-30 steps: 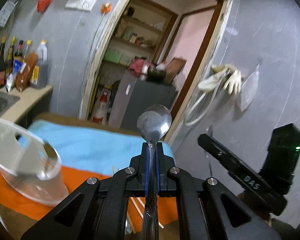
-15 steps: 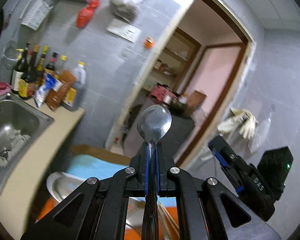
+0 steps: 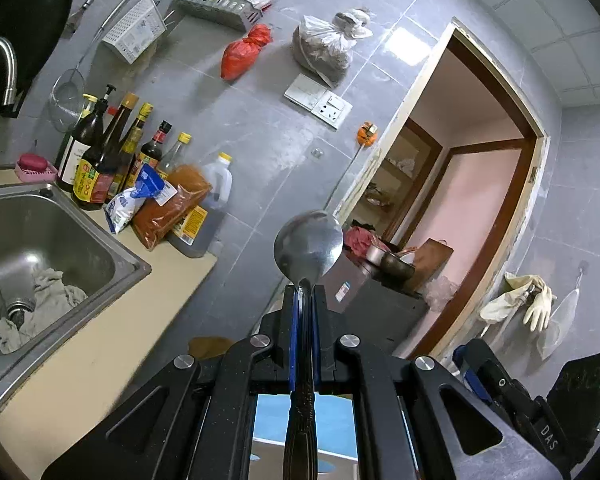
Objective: Organize utensils
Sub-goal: 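Lift both spoons and carry them up over the white caddy, then release the large spoon into the caddy with the left tool while the right tool drops its spoon in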
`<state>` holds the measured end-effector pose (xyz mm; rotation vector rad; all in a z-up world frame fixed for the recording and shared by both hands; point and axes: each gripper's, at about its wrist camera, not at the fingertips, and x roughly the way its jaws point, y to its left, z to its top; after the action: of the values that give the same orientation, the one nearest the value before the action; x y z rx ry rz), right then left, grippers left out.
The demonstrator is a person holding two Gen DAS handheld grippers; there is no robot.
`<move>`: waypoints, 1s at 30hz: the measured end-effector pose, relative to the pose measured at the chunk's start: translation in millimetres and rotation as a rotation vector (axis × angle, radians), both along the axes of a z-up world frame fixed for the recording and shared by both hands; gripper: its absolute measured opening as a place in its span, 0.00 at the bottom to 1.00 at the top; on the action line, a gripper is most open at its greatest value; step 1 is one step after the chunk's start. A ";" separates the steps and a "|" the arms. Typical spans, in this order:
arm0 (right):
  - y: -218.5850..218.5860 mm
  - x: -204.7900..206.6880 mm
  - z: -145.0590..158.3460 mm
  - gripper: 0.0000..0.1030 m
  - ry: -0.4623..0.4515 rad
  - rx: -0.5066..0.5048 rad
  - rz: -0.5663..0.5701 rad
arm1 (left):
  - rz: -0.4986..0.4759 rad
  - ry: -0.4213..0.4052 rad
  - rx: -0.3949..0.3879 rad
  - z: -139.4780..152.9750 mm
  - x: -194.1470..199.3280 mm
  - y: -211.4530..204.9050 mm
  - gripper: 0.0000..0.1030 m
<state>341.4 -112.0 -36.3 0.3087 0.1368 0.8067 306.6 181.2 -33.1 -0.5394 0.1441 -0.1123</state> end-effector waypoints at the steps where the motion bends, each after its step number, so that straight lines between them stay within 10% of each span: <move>1: 0.9 1.6 -3.5 0.31 0.003 0.000 0.002 | 0.002 -0.002 0.008 -2.6 -1.3 -1.4 0.03; 30: 5.7 -5.4 -34.7 0.31 -0.018 -0.086 0.010 | 0.078 -0.127 0.277 -44.4 -21.8 -45.8 0.04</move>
<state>336.0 -106.3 -71.0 0.2202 0.1562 0.8113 284.8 135.4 -77.5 -0.2604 0.0138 -0.0486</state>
